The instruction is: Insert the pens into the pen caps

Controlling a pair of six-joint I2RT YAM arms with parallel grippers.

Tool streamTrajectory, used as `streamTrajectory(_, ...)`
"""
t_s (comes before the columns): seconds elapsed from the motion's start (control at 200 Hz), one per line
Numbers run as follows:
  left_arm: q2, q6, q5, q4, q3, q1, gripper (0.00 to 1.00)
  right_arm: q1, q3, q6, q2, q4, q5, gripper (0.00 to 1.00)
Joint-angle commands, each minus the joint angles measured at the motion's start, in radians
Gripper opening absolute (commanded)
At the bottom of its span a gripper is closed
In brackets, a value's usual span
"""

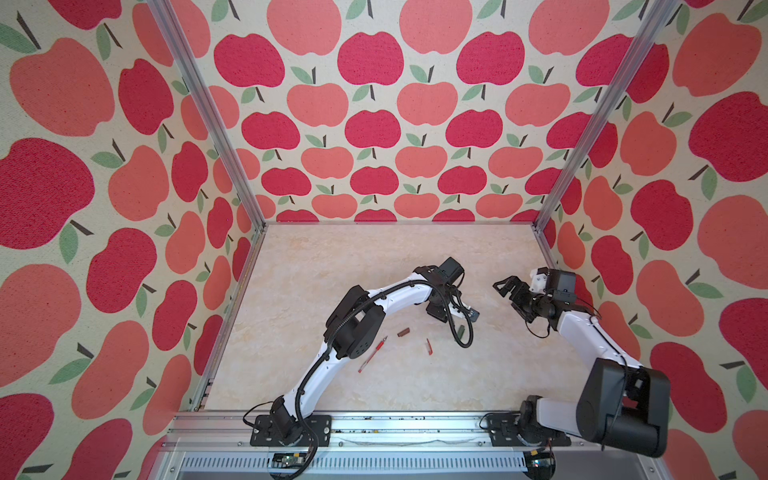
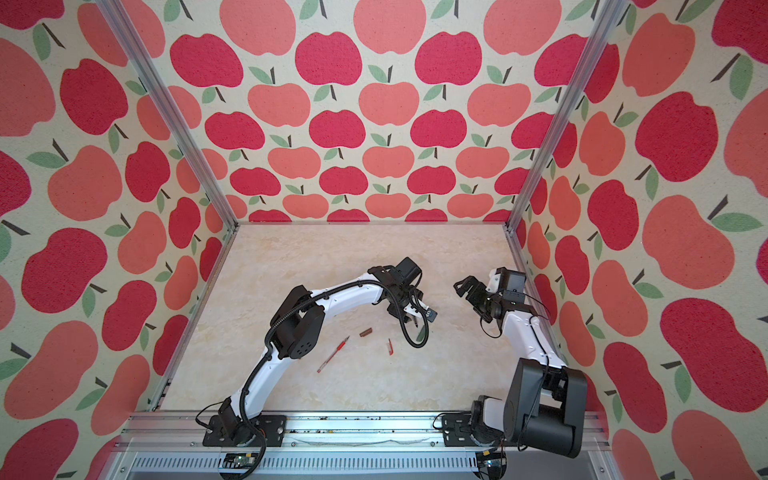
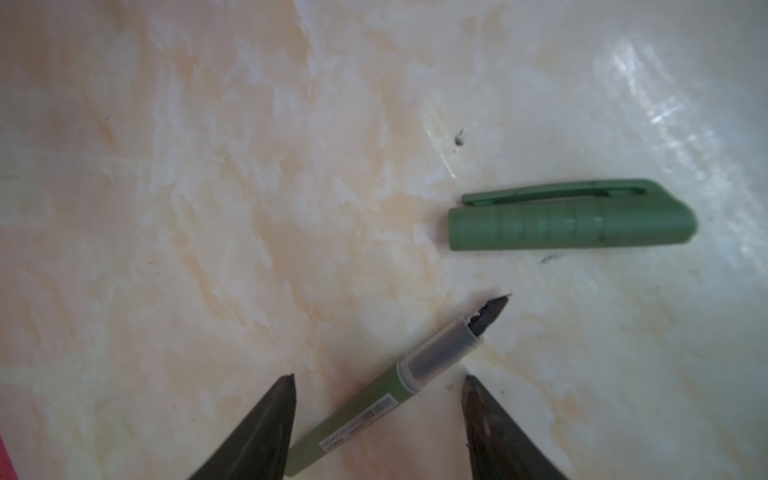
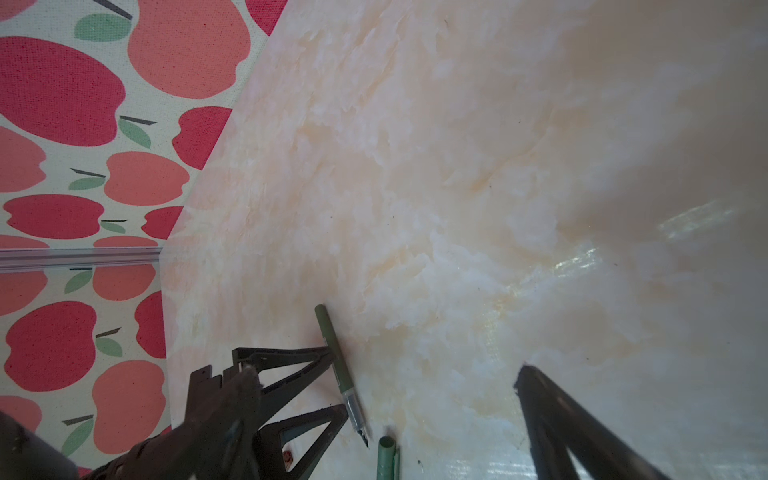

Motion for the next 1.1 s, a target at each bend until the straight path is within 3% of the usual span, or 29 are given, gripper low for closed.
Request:
streamTrajectory(0.0,0.023,0.014,0.013,-0.003,-0.007,-0.009,0.63,-0.007,-0.014,0.022,-0.006,0.023,-0.022,0.99)
streamTrajectory(0.105,0.013,-0.041,0.034,0.013,-0.006,-0.003,0.61,-0.007,-0.012,0.029,0.01,0.041,-0.048,0.99)
streamTrajectory(0.415,-0.015,-0.018,0.021,-0.011,-0.064,0.01,0.49,-0.003,-0.008,0.031,-0.012,0.019,-0.044,0.99)
streamTrajectory(0.7,0.002,-0.041,0.038,-0.04,-0.069,0.005,0.47,-0.003,-0.014,0.029,-0.026,0.017,-0.031,0.99)
streamTrajectory(0.8,0.003,-0.105,0.064,-0.022,-0.05,0.011,0.47,0.006,-0.017,0.031,-0.007,0.033,-0.06,0.99)
streamTrajectory(0.971,-0.053,-0.259,0.061,0.141,-0.091,0.025,0.52,0.083,0.037,-0.026,0.07,-0.048,-0.033,0.98)
streamTrajectory(1.096,-0.202,-0.373,0.063,0.452,-0.314,0.044,0.67,0.118,0.053,-0.035,0.093,-0.068,0.013,0.98)
